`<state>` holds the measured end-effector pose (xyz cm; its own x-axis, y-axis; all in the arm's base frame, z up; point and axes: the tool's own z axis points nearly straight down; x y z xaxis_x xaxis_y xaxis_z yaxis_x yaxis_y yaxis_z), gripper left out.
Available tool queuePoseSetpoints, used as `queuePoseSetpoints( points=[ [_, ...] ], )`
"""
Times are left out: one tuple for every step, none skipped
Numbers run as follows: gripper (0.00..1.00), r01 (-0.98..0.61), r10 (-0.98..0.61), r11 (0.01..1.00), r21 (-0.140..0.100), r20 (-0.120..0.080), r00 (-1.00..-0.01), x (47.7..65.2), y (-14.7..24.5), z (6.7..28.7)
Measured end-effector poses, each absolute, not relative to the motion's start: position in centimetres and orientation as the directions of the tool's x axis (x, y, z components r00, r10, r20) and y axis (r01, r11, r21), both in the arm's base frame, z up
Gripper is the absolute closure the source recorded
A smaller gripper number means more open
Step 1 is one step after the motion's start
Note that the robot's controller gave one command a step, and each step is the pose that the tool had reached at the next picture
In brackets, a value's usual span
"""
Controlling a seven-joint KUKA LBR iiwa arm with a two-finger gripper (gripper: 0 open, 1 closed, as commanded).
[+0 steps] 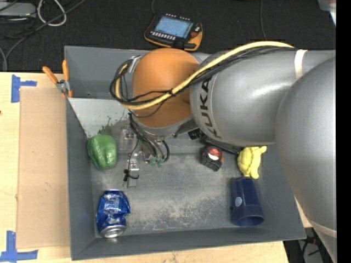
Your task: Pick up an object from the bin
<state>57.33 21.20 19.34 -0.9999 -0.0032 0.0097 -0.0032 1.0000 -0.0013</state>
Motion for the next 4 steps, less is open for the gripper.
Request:
queuePoseSetpoints(
  points=[
    [0.00,0.003,0.003,1.000,0.000,0.002,-1.000,57.5,21.0,19.8],
    [0.00,-0.615,-0.615,0.789,0.002,0.003,-0.789,53.1,24.1,8.9],
    [0.00,-0.230,-0.230,0.973,0.002,0.000,-0.973,58.0,24.5,12.3],
    [0.00,-0.557,-0.557,0.831,0.005,0.008,-0.831,53.5,24.6,11.1]
  ],
)
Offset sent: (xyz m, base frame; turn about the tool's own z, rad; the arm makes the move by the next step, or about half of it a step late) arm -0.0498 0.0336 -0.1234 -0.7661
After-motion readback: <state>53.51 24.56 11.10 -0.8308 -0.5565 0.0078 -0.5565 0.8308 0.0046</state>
